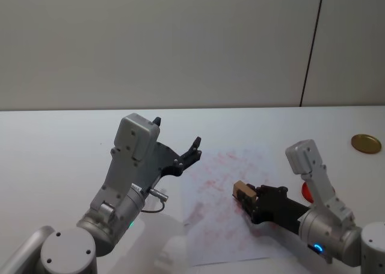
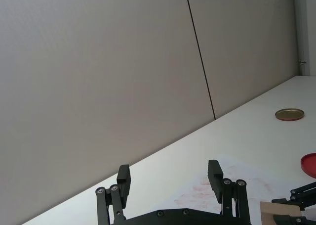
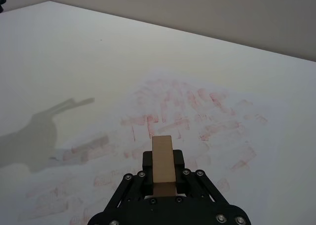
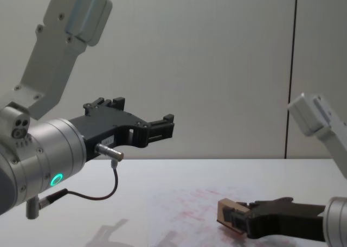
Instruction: Use the one hand to pick up the stamp and affix it onto the A4 paper.
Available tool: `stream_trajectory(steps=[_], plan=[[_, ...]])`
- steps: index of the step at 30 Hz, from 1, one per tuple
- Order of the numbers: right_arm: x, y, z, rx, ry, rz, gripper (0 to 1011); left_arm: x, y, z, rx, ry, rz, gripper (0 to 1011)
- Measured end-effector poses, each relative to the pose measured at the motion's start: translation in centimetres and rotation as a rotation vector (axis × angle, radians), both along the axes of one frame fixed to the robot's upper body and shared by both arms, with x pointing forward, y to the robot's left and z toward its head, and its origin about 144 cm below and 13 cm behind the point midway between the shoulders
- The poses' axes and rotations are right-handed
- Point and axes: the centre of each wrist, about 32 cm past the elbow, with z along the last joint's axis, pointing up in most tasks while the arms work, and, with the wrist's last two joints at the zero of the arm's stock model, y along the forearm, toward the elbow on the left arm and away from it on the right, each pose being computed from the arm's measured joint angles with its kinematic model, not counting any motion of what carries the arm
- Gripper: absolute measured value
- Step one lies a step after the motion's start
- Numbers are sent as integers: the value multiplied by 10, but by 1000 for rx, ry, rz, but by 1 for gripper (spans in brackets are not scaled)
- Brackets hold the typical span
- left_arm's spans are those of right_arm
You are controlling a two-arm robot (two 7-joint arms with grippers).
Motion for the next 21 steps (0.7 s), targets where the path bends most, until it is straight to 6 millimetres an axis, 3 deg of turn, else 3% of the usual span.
stream_trajectory(steps=[21], plan=[[6, 1, 0, -44, 24, 20, 220, 0, 0, 0, 0, 0, 0, 993]])
